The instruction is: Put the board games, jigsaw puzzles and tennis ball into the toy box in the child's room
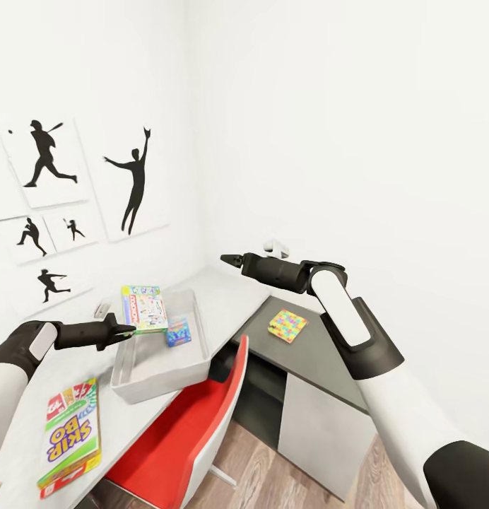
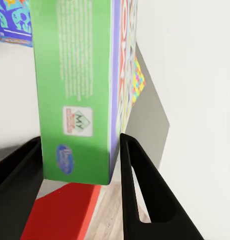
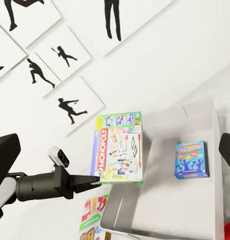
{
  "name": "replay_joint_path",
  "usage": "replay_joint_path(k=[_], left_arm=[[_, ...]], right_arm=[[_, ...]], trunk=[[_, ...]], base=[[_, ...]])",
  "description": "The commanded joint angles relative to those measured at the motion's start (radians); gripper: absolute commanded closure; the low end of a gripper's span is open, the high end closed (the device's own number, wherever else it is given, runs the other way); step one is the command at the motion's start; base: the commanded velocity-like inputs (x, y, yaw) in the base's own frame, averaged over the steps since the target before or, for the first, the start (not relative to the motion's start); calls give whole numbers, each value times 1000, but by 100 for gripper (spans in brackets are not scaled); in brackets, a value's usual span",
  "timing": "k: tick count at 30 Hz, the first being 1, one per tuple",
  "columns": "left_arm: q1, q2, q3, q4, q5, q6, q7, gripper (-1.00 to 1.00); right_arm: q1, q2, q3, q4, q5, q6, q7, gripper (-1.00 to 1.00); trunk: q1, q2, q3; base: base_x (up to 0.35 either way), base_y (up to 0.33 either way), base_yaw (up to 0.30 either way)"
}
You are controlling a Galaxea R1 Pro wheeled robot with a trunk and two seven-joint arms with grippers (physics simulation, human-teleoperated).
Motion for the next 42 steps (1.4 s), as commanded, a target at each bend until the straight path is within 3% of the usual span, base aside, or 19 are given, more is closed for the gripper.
replay_joint_path(k=[1,28,42], left_arm=[[-1,0,5,0,-7,3,-6,100],[-1,10,11,8,-1,10,-6,100],[0,14,16,79,6,7,-21,100]], right_arm=[[-1,0,0,-1,-10,2,-10,-100],[-1,-1,0,0,-10,3,-10,-100],[-1,-1,0,1,-10,2,-10,-100]], trunk=[[1,-2,-2],[1,-2,-2],[1,-2,-2]], base=[[220,87,0],[24,5,0],[0,0,0]])
